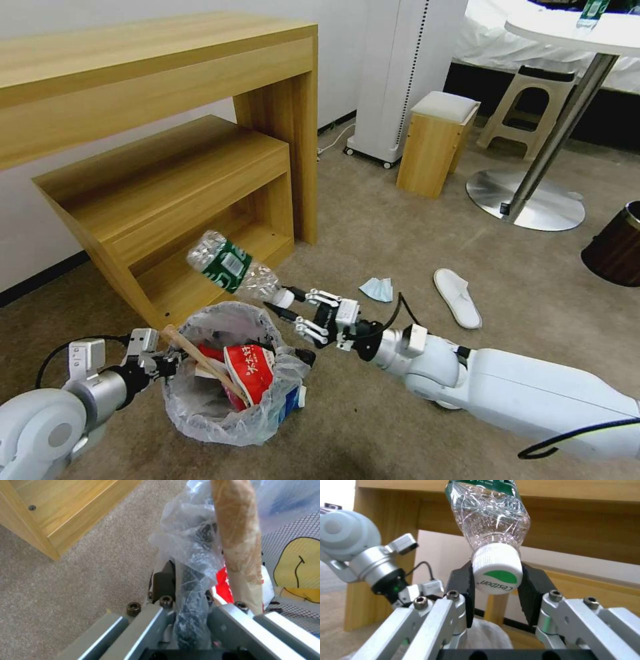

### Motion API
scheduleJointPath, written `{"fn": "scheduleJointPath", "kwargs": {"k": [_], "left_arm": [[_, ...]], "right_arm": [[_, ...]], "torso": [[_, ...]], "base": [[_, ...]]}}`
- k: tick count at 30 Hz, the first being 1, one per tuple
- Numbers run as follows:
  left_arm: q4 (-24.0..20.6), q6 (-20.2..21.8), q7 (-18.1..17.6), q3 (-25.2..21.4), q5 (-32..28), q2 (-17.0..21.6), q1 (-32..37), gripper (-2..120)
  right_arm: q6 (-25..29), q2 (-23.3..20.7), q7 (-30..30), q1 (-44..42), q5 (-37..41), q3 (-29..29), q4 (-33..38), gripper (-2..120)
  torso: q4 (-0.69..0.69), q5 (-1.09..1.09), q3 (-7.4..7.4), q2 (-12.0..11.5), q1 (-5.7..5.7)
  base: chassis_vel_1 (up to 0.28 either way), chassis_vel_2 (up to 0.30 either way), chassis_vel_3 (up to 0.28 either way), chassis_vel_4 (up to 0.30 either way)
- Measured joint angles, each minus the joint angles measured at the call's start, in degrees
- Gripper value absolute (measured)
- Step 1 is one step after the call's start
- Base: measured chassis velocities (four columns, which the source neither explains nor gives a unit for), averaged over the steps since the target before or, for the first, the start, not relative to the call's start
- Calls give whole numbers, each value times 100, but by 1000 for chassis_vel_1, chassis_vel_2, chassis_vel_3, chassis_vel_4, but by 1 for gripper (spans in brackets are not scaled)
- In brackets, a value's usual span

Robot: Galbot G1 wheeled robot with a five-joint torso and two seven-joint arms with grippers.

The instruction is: Pick up the trash bin and place the garbage on the floor into it.

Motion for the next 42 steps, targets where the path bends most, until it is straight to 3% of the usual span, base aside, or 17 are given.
{"fn": "scheduleJointPath", "kwargs": {"k": [6,17,42], "left_arm": [[77,-2,18,47,-4,2,-90,0],[175,-9,17,120,-42,17,-240,0],[98,-6,-53,106,-105,-101,-274,0]], "right_arm": [[1,238,26,243,83,-365,-45,26],[22,298,23,375,9,-853,-38,26],[-59,445,111,608,-200,-1504,-225,26]], "torso": [[0,1,0,0,0],[-1,1,0,0,0],[0,1,0,0,0]], "base": [[0,0,0,0],[0,0,0,0],[0,0,0,0]]}}
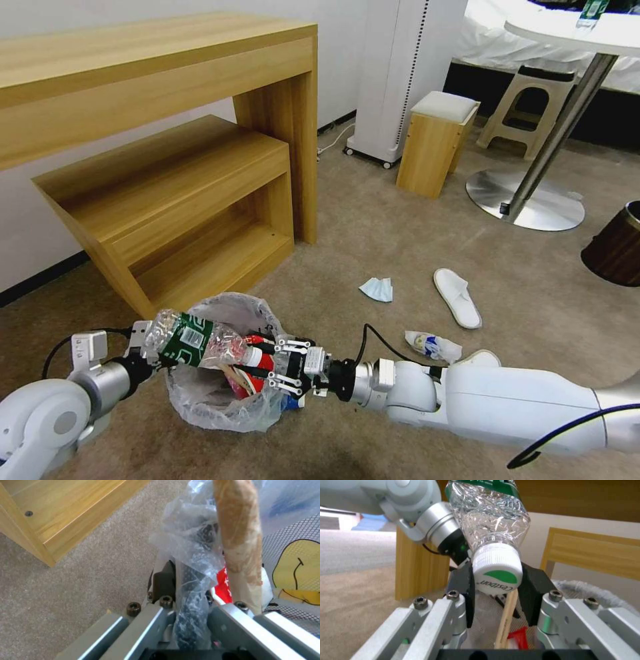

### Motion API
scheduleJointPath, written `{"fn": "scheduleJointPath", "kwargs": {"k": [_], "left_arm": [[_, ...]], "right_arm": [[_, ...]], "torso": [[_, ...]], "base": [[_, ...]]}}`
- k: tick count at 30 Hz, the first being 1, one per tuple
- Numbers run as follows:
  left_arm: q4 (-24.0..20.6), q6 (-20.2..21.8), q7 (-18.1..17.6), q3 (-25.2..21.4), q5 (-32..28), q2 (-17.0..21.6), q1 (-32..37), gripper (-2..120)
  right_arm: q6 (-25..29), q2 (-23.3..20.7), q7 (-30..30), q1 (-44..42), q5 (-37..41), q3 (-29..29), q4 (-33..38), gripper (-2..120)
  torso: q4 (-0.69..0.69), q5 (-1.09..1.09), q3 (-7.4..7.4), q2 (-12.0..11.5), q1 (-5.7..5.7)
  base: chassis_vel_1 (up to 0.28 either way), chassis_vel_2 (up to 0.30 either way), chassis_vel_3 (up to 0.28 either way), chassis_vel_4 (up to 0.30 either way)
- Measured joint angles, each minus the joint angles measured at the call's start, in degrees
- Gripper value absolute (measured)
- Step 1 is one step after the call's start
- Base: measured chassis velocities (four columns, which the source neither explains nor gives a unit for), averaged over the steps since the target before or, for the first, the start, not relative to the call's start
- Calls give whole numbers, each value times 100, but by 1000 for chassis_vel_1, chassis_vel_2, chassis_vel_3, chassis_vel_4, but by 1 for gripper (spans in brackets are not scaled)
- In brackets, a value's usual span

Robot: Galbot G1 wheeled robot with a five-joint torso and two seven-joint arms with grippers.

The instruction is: Pick up the trash bin and place the garbage on the floor into it.

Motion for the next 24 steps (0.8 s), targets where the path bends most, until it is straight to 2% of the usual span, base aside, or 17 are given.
{"fn": "scheduleJointPath", "kwargs": {"k": [10,24], "left_arm": [[-115,2,50,-89,89,-136,139,0],[-166,-4,58,-101,126,-187,176,0]], "right_arm": [[-112,413,139,300,27,-406,-332,26],[-193,616,211,522,65,-695,-598,26]], "torso": [[0,0,0,0,0],[-1,0,0,0,0]], "base": [[0,0,0,0],[0,0,0,0]]}}
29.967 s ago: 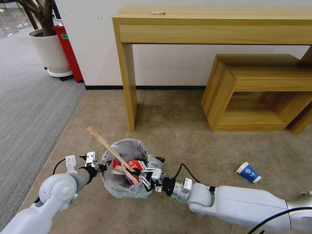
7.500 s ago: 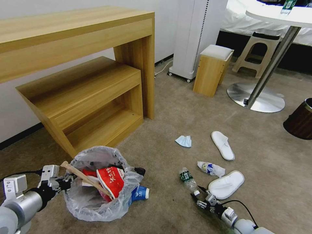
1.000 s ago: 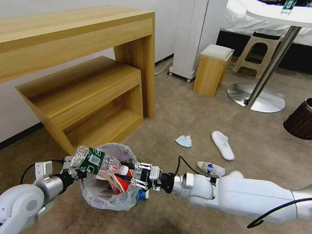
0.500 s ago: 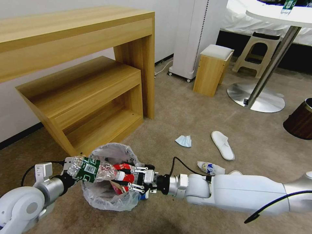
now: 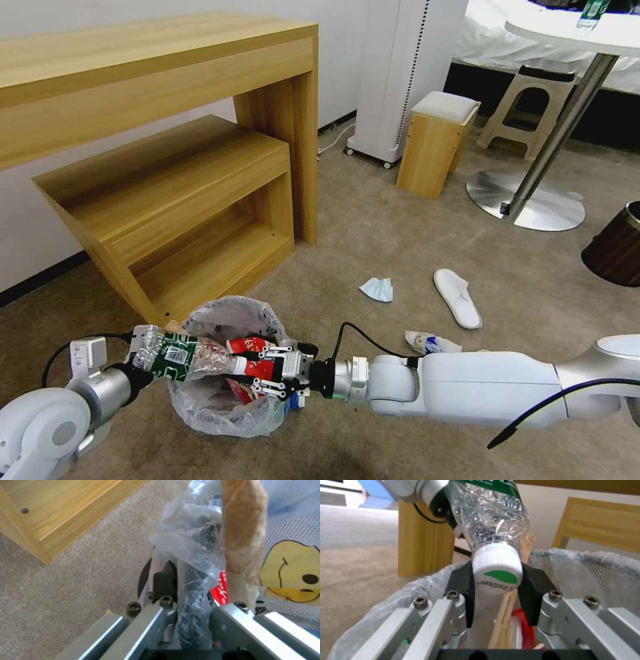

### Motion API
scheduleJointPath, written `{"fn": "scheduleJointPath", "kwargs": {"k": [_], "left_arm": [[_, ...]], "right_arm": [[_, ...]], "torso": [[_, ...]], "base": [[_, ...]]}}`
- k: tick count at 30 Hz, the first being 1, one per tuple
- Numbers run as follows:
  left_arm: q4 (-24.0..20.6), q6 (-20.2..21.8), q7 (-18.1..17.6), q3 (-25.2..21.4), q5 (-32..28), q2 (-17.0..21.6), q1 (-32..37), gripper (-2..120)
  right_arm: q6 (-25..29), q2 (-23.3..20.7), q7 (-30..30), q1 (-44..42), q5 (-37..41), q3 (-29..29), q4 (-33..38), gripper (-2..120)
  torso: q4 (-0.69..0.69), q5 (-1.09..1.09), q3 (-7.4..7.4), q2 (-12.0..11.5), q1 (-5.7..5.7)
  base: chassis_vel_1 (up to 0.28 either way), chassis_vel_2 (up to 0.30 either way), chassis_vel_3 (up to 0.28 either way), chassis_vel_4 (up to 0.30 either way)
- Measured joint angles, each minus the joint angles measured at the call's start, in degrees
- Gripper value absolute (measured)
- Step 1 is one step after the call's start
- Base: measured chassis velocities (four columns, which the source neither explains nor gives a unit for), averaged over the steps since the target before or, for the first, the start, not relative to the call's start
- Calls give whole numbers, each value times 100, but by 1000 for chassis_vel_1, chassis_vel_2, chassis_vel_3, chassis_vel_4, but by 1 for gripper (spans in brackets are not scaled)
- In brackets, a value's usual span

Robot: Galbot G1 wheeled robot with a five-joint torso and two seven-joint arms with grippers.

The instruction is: Pick up the trash bin and place the garbage on the floor into it.

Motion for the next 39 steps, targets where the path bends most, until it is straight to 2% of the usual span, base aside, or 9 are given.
{"fn": "scheduleJointPath", "kwargs": {"k": [12,14,15,18,23,26,28,30,39], "left_arm": [[18,-10,41,-2,7,1,13,0],[39,-16,44,-6,5,24,10,0],[39,-16,44,-6,5,24,10,0],[82,-22,45,-7,-9,31,-20,0],[145,-22,48,-16,-32,51,-44,0],[161,-23,45,-26,-62,70,-51,0],[161,-23,43,-26,-69,70,-53,0],[139,-22,16,-26,-110,48,-55,0],[95,-22,8,-55,-113,28,17,0]], "right_arm": [[2,-75,36,21,-56,62,-6,26],[8,-225,0,-37,-125,173,17,38],[8,-225,0,-37,-125,173,17,38],[10,-307,-34,-61,-142,263,71,53],[14,-376,-78,-60,-144,329,128,67],[26,-445,-115,-62,-171,389,167,83],[29,-465,-122,-66,-174,395,184,86],[35,-498,-141,-81,-192,414,201,96],[48,-572,-156,-131,-247,514,248,100]], "torso": [[0,0,0,0,0],[0,1,0,0,0],[0,1,0,0,0],[0,1,0,0,0],[0,1,0,0,0],[0,1,0,0,0],[0,0,0,0,0],[0,1,0,0,0],[0,1,0,0,0]], "base": [[0,0,0,0],[0,0,0,0],[0,0,0,0],[0,0,0,0],[0,0,0,0],[0,0,0,0],[0,0,0,0],[0,0,0,0],[0,0,0,0]]}}
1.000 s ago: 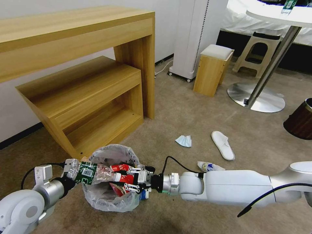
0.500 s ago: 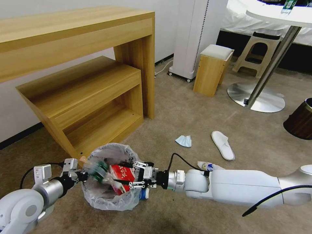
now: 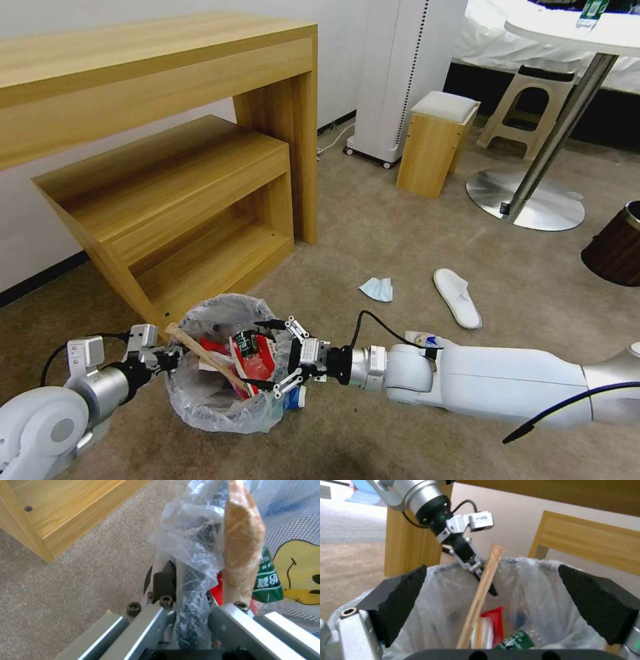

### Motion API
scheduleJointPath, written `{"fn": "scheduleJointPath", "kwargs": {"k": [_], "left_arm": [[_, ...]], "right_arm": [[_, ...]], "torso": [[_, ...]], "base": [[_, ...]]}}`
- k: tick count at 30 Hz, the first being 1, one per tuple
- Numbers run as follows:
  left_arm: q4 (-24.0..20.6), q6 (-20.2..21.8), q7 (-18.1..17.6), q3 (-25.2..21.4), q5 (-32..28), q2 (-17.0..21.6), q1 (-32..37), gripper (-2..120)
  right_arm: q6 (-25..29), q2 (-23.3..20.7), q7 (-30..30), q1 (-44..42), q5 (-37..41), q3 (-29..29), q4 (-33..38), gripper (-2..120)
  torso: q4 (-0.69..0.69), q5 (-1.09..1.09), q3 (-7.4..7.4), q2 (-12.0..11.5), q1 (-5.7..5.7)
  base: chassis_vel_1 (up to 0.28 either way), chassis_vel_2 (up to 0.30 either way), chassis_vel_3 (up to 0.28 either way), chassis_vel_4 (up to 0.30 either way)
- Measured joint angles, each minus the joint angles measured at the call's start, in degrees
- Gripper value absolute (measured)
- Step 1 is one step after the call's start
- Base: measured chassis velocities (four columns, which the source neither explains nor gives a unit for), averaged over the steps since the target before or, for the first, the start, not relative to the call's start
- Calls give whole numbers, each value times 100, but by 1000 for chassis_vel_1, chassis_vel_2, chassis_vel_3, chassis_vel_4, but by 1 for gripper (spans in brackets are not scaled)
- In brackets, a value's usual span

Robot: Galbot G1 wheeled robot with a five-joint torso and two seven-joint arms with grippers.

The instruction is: Pick up the trash bin and place the garbage on the floor into it.

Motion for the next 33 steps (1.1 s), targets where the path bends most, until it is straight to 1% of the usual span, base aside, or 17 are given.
{"fn": "scheduleJointPath", "kwargs": {"k": [4,7,8,15,16,19,21,23,24,25,26,27,28,30,31,32,33], "left_arm": [[-11,1,2,-17,7,9,36,0],[-13,1,3,-29,7,34,39,0],[-13,1,3,-29,7,34,39,0],[-12,0,4,-39,7,61,39,0],[-12,0,4,-39,7,61,39,0],[-16,0,5,-61,6,59,41,0],[-19,-4,10,-62,6,59,44,0],[-21,-7,13,-71,5,67,46,0],[-21,-7,13,-71,5,67,46,0],[-21,-8,14,-71,0,74,26,0],[-20,-8,11,-66,-7,86,4,0],[-8,-8,9,-33,-25,122,-52,0],[-8,-8,9,-33,-25,122,-52,0],[10,-10,4,-5,-55,158,-96,0],[22,-9,4,1,-69,187,-108,0],[22,-9,4,1,-69,187,-108,0],[26,-9,4,1,-80,200,-113,0]], "right_arm": [[-2,-90,58,-58,-5,233,54,100],[-29,-236,188,-154,0,626,68,100],[-29,-236,188,-154,0,626,68,100],[-57,-658,290,-423,82,1516,80,100],[-57,-658,290,-423,82,1516,80,100],[-69,-920,300,-669,103,2035,52,100],[-76,-982,295,-767,106,2172,47,100],[-81,-1183,299,-1097,124,2707,-8,100],[-81,-1183,299,-1097,124,2707,-8,100],[-84,-1287,301,-1368,125,3017,-30,100],[-110,-1378,309,-1578,121,3256,-41,100],[-127,-1530,351,-1925,110,3671,-45,100],[-127,-1530,351,-1925,110,3671,-45,100],[-135,-1699,446,-2264,93,4081,-68,100],[-138,-1821,520,-2482,94,4387,-103,100],[-138,-1821,520,-2482,94,4387,-103,100],[-141,-1910,583,-2610,96,4592,-136,100]], "torso": [[0,0,0,0,0],[0,0,0,0,0],[0,0,0,0,0],[0,0,0,0,0],[0,0,0,0,0],[-1,-1,0,0,0],[0,0,0,0,0],[2,-1,-1,0,0],[2,-1,-1,0,0],[2,-3,-1,0,0],[0,2,0,0,0],[0,5,-1,0,0],[0,5,-1,0,0],[-4,-2,-1,0,0],[-4,2,-1,0,0],[-4,2,-1,0,0],[-3,2,-1,0,0]], "base": [[0,0,0,0],[0,0,0,0],[0,0,0,0],[0,0,0,0],[0,0,0,0],[0,0,0,0],[0,0,0,0],[0,0,0,0],[0,0,0,0],[0,0,0,0],[0,0,0,0],[0,0,0,0],[0,0,0,0],[0,0,0,0],[0,0,0,0],[0,0,0,0],[0,0,0,0]]}}
